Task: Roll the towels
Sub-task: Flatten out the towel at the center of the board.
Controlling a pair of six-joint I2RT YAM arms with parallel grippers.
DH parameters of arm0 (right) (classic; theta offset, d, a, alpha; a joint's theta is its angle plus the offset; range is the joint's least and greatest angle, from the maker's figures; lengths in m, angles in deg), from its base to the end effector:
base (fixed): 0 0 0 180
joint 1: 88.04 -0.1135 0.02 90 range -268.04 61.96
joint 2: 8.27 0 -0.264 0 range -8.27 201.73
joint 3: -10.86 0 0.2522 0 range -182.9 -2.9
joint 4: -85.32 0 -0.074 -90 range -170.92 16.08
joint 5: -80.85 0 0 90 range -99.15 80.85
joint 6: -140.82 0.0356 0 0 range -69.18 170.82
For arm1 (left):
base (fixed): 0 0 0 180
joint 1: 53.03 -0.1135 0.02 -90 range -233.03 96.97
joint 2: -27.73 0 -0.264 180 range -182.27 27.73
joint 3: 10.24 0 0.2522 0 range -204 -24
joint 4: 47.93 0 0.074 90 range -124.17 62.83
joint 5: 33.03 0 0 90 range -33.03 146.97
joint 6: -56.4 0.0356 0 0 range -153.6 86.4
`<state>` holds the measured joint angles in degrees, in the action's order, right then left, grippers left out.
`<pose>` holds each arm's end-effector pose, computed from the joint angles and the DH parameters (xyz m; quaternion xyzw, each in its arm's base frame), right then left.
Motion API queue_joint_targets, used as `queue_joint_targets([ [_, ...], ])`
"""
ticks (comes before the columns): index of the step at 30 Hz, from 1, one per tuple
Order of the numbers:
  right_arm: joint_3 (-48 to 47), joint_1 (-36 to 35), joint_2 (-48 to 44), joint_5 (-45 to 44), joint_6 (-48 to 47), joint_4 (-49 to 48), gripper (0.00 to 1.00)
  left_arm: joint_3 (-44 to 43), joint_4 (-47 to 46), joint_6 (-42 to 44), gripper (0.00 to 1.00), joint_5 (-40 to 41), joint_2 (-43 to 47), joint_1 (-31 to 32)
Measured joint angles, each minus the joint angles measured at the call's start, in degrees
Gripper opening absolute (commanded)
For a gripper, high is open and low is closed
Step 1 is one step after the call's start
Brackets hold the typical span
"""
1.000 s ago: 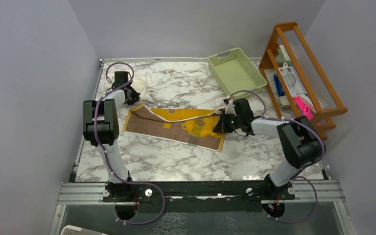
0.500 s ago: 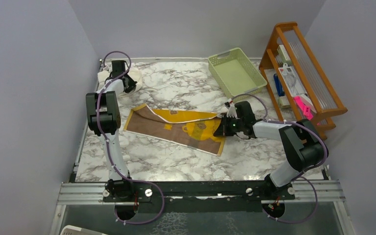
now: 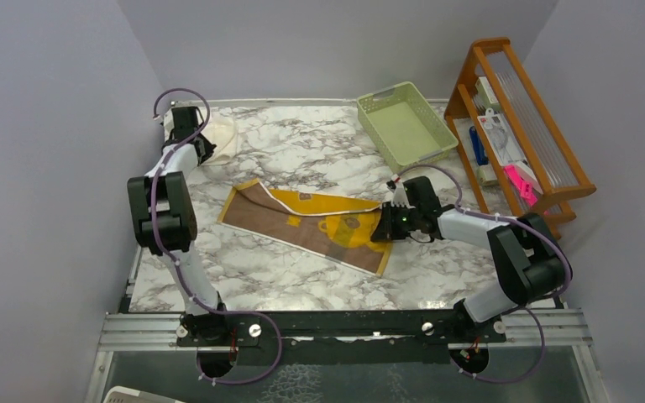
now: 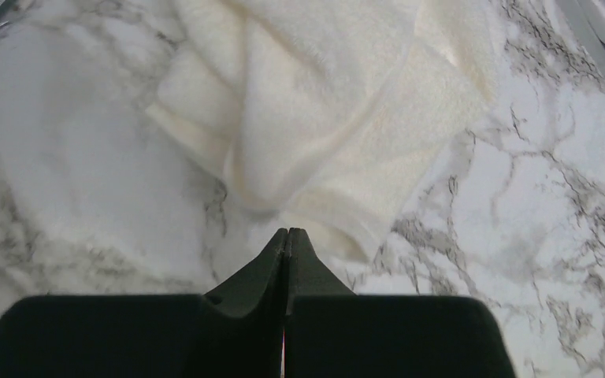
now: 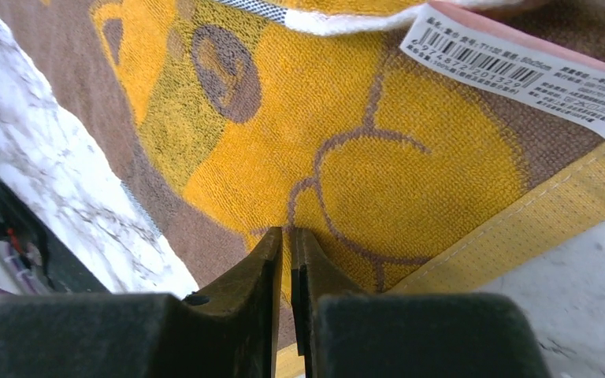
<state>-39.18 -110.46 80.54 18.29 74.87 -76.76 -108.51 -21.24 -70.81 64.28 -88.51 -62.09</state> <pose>0.2425 0.1178 0.1313 -0.0547 0.9316 0.3186 0.1662 0.4480 0.0760 0.1957 -0.3844 0.8372 -0.0365 0.3874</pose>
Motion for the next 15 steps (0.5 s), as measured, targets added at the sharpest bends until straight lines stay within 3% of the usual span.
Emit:
queue_joint_targets([
  [9, -3.39, -1.77, -4.57, -4.52, -2.4, 5.64, 0.22, 30.73, -9.01, -4.48, 0.03, -2.01, 32.39, 0.42],
  [15, -6.08, -7.54, -3.26, -5.97, -2.86, 4.9, 0.22, 45.16, -11.34, -7.08, 0.02, -6.16, 35.41, 5.09],
])
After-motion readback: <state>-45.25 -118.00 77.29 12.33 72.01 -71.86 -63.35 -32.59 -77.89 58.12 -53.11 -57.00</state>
